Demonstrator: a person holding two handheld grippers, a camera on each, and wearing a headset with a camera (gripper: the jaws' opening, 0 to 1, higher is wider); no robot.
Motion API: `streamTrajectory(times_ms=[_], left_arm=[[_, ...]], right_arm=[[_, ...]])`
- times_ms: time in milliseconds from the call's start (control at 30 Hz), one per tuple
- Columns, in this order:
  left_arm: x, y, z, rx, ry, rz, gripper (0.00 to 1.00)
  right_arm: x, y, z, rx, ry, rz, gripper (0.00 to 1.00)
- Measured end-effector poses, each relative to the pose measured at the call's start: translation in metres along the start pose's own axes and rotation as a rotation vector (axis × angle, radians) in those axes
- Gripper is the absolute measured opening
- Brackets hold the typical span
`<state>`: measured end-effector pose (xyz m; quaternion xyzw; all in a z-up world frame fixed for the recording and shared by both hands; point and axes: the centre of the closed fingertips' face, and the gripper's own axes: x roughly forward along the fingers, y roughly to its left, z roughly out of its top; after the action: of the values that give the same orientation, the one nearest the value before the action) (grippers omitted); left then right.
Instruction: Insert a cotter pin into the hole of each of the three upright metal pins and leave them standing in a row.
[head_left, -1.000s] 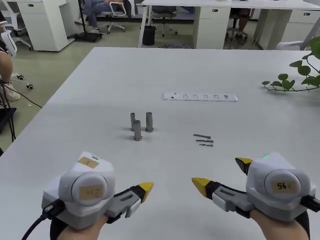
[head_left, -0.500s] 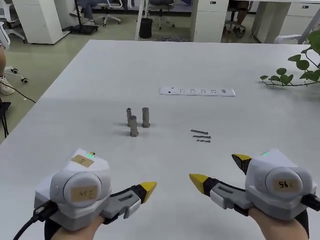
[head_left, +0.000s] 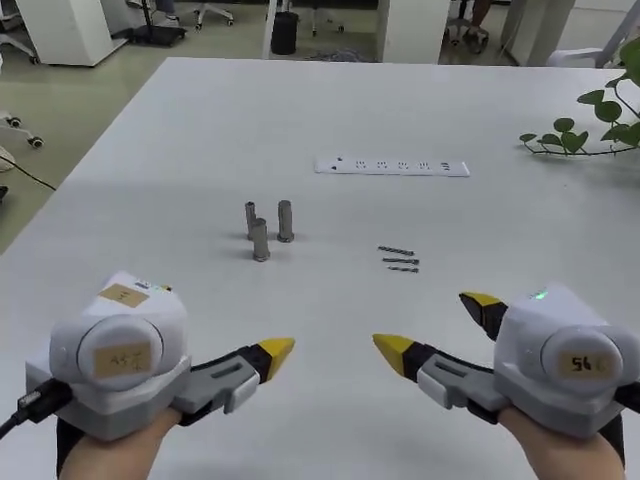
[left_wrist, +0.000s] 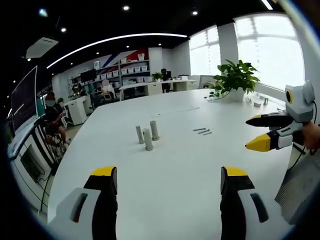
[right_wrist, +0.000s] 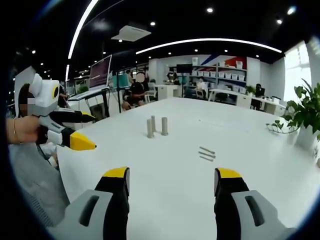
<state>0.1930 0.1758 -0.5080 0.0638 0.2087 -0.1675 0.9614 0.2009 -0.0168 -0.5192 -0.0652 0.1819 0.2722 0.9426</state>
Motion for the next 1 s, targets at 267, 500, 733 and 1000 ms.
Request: streamTrajectory(times_ms=[267, 500, 733, 1000], left_arm=[[0.019, 0.018, 0.010, 0.011, -0.001, -0.013, 0.82], [0.038, 0.034, 0.017, 0.028, -0.005, -0.035, 0.70], [0.059, 0.059, 0.024, 0.062, -0.011, -0.024, 0.63], [0.082, 0.085, 0.032, 0.077, -0.026, -0.019, 0.54]], right_arm=[[-0.001, -0.003, -0.002, 0.019, 0.031, 0.006, 0.69], [-0.001, -0.003, -0.003, -0.015, 0.060, 0.020, 0.69], [0.004, -0.003, 0.006, 0.003, 0.051, 0.045, 0.70], [0.011, -0.001, 0.011, 0.030, 0.049, 0.058, 0.70]])
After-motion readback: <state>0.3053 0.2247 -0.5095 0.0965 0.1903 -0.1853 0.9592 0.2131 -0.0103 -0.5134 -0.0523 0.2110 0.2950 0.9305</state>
